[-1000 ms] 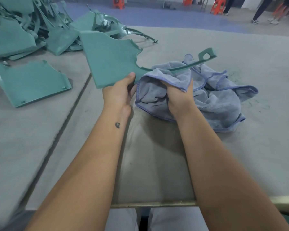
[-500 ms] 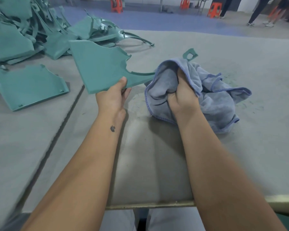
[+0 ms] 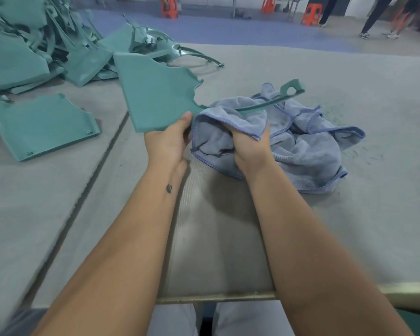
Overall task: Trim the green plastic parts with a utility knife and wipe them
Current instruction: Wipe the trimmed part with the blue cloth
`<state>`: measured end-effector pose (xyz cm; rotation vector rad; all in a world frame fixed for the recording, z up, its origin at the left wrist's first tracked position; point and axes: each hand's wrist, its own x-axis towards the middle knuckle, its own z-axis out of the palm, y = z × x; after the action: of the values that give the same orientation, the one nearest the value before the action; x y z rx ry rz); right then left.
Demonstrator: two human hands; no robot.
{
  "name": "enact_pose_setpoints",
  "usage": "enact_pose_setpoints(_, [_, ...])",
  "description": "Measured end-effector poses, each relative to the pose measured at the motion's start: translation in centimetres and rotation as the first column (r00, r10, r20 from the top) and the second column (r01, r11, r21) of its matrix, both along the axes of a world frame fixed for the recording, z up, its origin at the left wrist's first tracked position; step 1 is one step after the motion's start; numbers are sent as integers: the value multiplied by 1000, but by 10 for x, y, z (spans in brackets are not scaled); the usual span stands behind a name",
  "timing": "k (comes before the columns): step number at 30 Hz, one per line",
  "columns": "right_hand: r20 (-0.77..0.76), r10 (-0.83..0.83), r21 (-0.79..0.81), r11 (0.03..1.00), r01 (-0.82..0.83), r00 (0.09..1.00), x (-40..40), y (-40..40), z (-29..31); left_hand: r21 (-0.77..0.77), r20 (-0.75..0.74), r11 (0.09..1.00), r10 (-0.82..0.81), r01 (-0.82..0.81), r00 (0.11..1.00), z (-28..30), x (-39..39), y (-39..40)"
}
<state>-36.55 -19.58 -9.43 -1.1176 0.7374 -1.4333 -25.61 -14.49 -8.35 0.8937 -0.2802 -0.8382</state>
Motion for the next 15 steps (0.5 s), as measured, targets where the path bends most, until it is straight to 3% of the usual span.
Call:
enact_pose_setpoints(6, [-71,-35,19,999,36,997,-30,-18,8,88,71,993,73,-79,995,-1,34,5])
enact_pose_setpoints(8, [-21,-30,23,999,31,999,-32,-20,10,103,93,992,70,-79,993,-3,35,5])
enact_pose_setpoints(11, [122,-48,168,985,27,991,-31,-18,10,96,129,992,74,-87,989,-3,34,4])
enact_pose_setpoints(15, [63,-123,200,974,108,990,-29,-23,12,63,166,994,76,-87,983,-3,32,6])
